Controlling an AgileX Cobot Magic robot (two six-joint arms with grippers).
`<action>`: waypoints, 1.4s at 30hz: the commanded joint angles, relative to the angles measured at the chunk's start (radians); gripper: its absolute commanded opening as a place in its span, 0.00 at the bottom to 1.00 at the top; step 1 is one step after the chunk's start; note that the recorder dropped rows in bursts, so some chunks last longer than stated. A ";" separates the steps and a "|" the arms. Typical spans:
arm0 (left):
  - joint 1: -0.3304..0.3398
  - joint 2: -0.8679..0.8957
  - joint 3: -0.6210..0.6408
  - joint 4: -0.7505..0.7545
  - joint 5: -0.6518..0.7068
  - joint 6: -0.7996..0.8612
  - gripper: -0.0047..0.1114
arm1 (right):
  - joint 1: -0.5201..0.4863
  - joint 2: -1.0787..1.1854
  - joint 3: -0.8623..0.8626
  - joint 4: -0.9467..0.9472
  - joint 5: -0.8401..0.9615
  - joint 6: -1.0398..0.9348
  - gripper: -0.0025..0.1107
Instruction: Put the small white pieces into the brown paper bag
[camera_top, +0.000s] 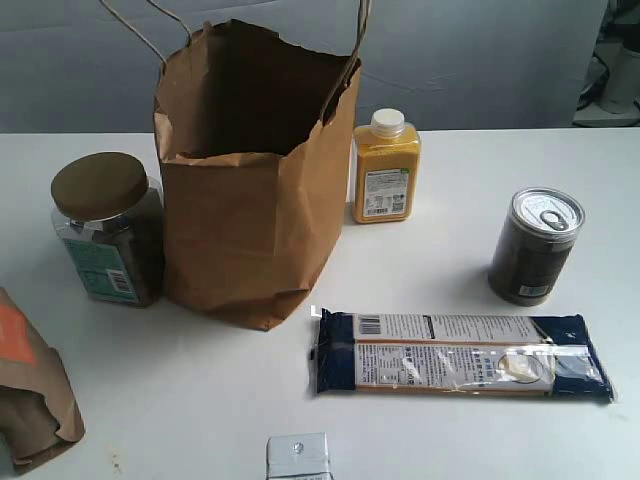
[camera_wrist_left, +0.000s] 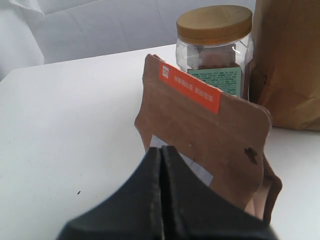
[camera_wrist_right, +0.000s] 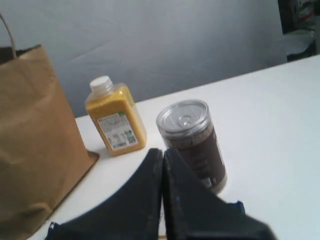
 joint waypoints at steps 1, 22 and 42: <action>-0.004 -0.003 0.003 -0.009 -0.008 -0.002 0.04 | -0.038 -0.162 0.010 -0.033 0.076 -0.022 0.02; -0.004 -0.003 0.003 -0.009 -0.010 -0.002 0.04 | -0.063 -0.207 0.010 0.064 0.112 -0.274 0.02; -0.004 -0.003 0.003 -0.009 -0.010 -0.002 0.04 | -0.085 -0.207 0.010 0.080 0.108 -0.260 0.02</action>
